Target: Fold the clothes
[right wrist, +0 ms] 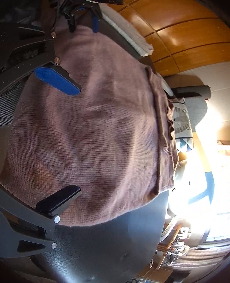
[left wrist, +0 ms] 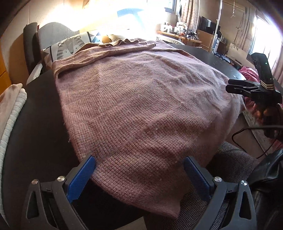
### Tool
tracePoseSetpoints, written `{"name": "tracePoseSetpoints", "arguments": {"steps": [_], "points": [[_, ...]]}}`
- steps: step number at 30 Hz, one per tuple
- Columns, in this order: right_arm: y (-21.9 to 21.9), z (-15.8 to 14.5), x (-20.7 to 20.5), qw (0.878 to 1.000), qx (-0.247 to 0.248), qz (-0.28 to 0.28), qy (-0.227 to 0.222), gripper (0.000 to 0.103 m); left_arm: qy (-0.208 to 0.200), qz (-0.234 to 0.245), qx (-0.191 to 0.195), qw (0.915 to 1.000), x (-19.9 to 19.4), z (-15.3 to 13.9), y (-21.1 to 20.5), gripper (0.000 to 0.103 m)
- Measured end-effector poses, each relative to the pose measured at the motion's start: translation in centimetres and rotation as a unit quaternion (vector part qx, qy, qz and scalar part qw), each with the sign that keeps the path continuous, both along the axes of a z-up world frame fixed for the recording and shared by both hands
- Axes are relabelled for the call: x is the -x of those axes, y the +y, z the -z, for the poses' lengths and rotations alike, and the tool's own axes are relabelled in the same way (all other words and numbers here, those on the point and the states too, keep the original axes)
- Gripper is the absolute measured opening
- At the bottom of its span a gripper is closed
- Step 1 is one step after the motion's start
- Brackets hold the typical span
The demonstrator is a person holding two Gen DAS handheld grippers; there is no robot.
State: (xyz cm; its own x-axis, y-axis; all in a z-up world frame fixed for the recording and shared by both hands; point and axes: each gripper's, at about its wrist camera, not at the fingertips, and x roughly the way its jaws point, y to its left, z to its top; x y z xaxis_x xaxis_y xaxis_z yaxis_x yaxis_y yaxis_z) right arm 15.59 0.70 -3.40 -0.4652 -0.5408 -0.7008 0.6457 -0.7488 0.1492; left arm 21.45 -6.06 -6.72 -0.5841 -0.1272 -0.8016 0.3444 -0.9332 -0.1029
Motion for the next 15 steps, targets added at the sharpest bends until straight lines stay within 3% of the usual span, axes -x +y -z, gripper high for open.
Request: {"name": "tracePoseSetpoints", "arguments": {"steps": [2,4,6,7,11,15], "points": [[-0.7,0.1,0.8,1.000,0.001,0.002,-0.006,0.103,0.024,-0.009,-0.024,0.9994,0.6,-0.9,-0.4,0.102],[-1.6,1.7,1.4,0.999,-0.040,0.000,-0.022,0.103,0.033,-0.010,-0.031,0.9989,1.8,-1.0,-0.5,0.102],[-1.8,2.6,0.4,0.997,-0.069,-0.024,0.026,0.103,0.019,-0.010,-0.026,0.9994,2.8,-0.2,-0.7,0.102],[-1.4,2.8,0.2,0.997,-0.062,-0.027,0.033,0.103,0.005,-0.013,-0.023,0.9996,3.2,0.5,-0.9,0.102],[0.0,3.2,-0.3,0.998,-0.044,-0.031,0.042,0.103,0.014,0.001,0.022,0.9997,2.3,1.5,-0.2,0.102],[0.2,2.7,0.1,0.998,-0.048,-0.039,0.024,0.103,0.010,0.001,0.020,0.9998,2.2,1.4,-0.4,0.102]]}}
